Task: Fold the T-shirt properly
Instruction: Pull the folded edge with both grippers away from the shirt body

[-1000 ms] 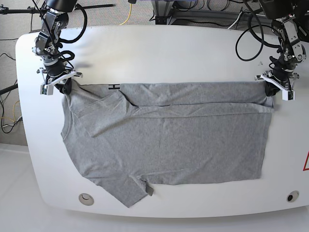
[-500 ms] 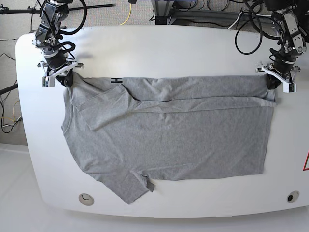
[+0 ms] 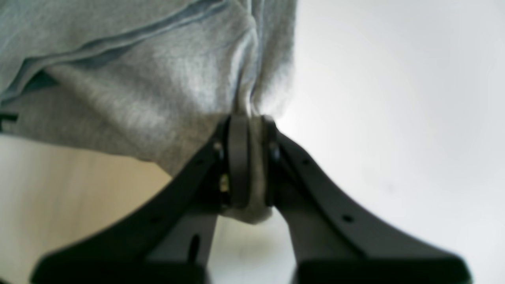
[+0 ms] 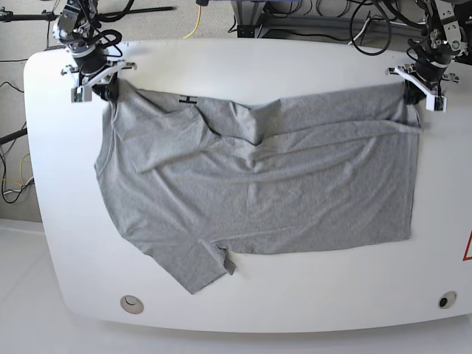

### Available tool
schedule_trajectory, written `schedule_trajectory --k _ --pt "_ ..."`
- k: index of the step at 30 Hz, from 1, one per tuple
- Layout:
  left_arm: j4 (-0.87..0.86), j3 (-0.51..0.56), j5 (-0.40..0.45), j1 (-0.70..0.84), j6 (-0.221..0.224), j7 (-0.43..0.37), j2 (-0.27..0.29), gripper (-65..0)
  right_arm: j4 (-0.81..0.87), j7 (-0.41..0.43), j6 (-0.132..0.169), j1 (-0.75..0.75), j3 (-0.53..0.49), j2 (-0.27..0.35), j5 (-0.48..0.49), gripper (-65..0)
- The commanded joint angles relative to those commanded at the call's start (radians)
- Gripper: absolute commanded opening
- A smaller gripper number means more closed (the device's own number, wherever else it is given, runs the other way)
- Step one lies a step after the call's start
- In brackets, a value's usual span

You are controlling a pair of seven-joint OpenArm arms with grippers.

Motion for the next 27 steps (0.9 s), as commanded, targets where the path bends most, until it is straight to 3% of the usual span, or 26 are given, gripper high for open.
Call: schedule_trajectory --k 16,27 --pt "0.097 -0.046 -0.006 0.134 0.002 -0.020 -0.031 -64.0 0.043 0.012 0.005 -0.132 0.025 -0.015 -0.005 -64.3" --pt "0.066 -0.107 -0.010 0.178 -0.008 -0.042 -0.028 -64.6 0.034 0.003 0.003 -0.164 0.019 -0.022 -0.001 -63.5"
